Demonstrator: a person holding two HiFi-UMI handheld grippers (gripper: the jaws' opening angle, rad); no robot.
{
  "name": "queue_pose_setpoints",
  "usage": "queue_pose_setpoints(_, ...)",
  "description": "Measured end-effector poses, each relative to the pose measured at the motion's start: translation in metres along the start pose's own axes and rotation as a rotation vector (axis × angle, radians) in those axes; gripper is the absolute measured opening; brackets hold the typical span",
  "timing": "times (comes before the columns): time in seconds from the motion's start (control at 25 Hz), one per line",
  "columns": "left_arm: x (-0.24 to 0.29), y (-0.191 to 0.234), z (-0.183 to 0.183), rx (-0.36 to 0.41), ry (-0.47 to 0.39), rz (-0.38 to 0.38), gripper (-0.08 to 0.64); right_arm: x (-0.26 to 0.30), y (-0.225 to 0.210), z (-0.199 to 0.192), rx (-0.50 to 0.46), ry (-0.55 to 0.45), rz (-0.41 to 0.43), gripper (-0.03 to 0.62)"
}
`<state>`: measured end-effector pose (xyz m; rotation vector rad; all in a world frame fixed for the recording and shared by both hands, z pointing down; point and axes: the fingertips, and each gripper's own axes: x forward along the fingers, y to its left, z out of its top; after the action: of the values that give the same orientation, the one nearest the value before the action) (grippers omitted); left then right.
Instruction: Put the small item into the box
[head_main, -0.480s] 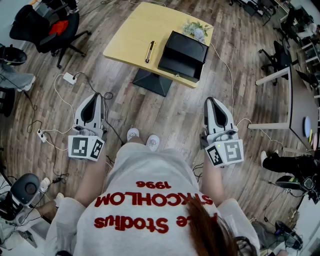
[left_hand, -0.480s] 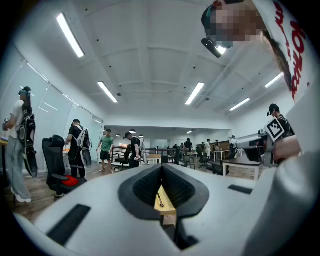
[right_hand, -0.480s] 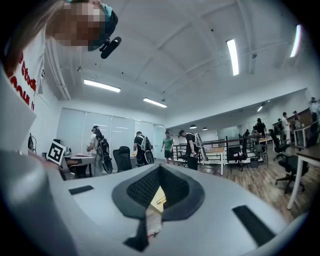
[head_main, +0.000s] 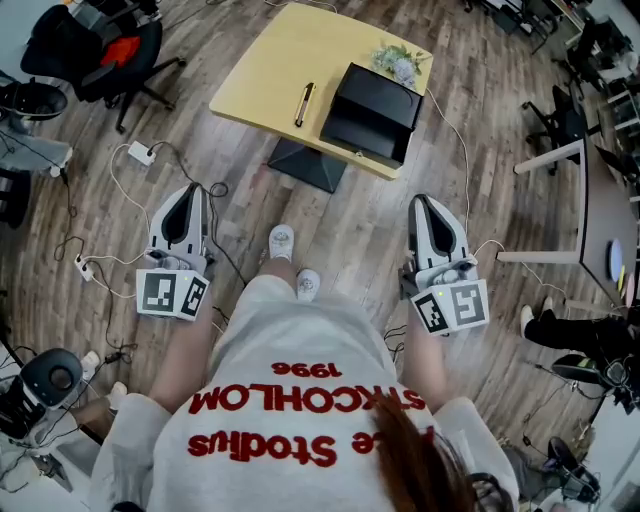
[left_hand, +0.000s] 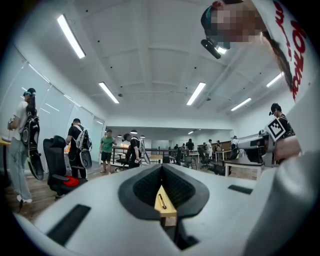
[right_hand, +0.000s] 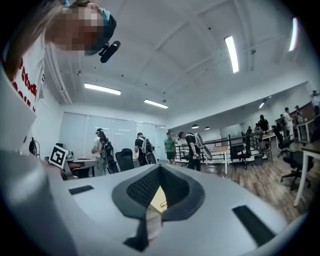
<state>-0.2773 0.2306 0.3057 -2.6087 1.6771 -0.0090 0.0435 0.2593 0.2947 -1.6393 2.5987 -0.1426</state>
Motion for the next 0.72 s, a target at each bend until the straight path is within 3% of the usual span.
queue_pose_setpoints(0.36, 0.040, 0.018, -0.008, -0.021, -0.004, -0.003, 0.006, 0.038, -0.016, 0.002, 0.012, 0.000, -0.005, 0.005)
queue_pose_setpoints(0.72, 0.126, 0.044, -0.005, -0.036, 0.000, -0.023, 0.006, 0.108, -0.055, 0.013, 0.021, 0.010, -0.009, 0.005)
